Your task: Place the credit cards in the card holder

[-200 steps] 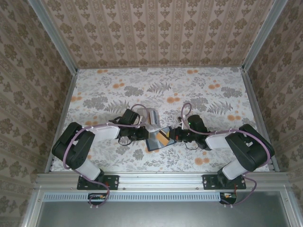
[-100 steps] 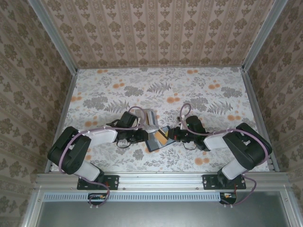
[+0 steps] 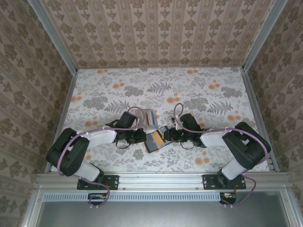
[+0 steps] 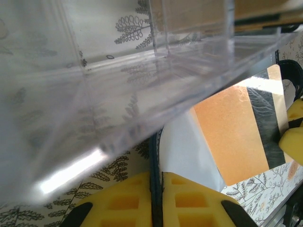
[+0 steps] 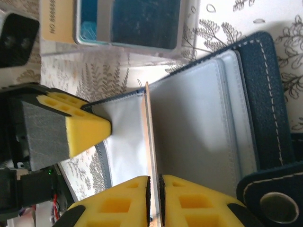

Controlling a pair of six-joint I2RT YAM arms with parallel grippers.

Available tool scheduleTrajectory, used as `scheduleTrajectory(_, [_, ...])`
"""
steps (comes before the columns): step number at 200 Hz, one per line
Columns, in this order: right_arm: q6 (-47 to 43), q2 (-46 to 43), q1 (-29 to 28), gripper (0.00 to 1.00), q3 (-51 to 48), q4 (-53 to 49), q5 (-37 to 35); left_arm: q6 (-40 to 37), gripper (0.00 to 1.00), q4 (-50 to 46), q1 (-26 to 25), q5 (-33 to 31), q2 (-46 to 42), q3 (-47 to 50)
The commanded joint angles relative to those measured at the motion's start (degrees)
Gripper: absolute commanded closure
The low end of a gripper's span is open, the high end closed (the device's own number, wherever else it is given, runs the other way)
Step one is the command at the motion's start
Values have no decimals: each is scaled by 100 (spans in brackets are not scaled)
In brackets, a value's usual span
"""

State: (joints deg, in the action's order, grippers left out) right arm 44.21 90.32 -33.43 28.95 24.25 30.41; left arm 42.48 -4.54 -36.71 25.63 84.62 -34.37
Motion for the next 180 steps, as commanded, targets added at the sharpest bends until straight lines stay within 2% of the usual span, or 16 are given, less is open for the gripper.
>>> scheduleTrajectory(1, [-415,-129,-30,84,169,-681,135,39,93,-256,-12,-48,-45,103])
scheduleTrajectory(18, [-534,-129,-33,93,216,-882,196,-99,95,-380,-10,-34,17,25])
scheduleTrajectory(71, [-575,70,-102,100,266,-811,370,-258,98,-398,-19,127,268,-79])
scheduleTrajectory(96, [-471,356,-102,100,333,-546,389,-269,98,-318,-13,118,275,-43])
scheduleTrajectory(140, [-162,878,-124,100,468,-125,846,-341,98,-390,23,38,270,-63])
scheduleTrajectory(180, [-430,737,-180,100,636,-663,868,-425,97,-483,31,-44,299,-165])
